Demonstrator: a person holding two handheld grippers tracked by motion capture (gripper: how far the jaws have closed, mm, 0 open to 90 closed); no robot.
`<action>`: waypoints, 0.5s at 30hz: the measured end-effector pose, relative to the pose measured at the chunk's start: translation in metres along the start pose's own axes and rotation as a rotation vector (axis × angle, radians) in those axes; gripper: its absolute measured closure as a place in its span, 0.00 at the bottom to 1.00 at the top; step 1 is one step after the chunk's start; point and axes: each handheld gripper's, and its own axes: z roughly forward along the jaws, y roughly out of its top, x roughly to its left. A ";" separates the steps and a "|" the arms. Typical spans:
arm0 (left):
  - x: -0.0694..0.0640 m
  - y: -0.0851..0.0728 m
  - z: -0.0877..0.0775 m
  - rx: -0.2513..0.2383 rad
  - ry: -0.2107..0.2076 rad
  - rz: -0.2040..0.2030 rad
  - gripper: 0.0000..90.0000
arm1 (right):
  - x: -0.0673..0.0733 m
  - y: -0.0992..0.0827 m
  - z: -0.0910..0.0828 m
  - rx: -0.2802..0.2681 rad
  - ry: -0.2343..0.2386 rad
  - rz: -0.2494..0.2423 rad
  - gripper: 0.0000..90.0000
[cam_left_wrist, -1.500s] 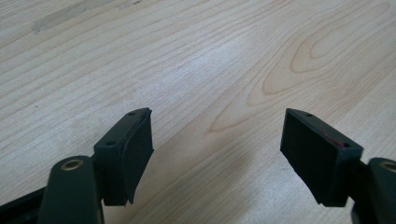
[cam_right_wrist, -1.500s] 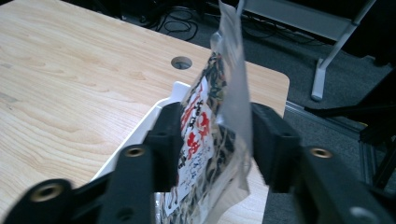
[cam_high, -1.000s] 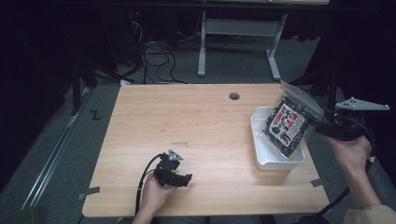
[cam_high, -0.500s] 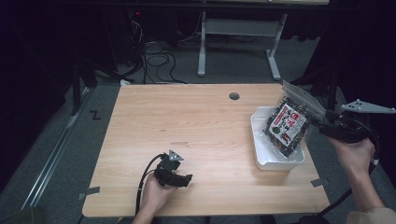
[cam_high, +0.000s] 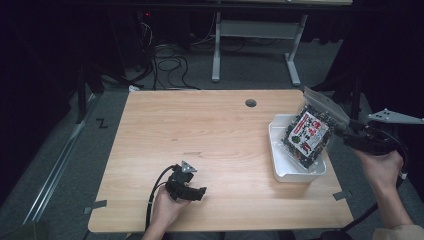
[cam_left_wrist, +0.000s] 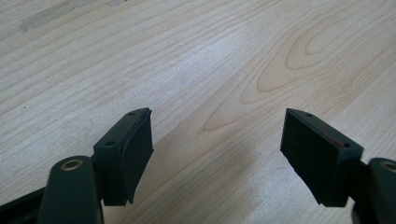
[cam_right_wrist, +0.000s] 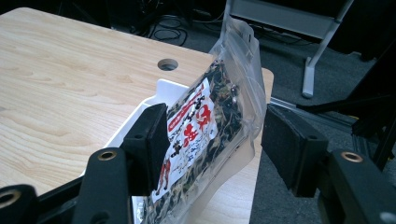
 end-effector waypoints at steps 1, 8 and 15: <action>0.000 0.000 0.000 0.001 -0.001 0.000 0.29 | 0.000 0.000 0.000 0.000 -0.001 0.003 0.46; 0.000 0.000 0.001 0.003 -0.001 0.001 0.29 | 0.000 -0.002 -0.003 0.003 0.004 0.003 0.47; -0.001 0.000 0.001 0.004 -0.001 0.002 0.29 | -0.002 -0.009 -0.005 0.004 0.011 0.011 0.47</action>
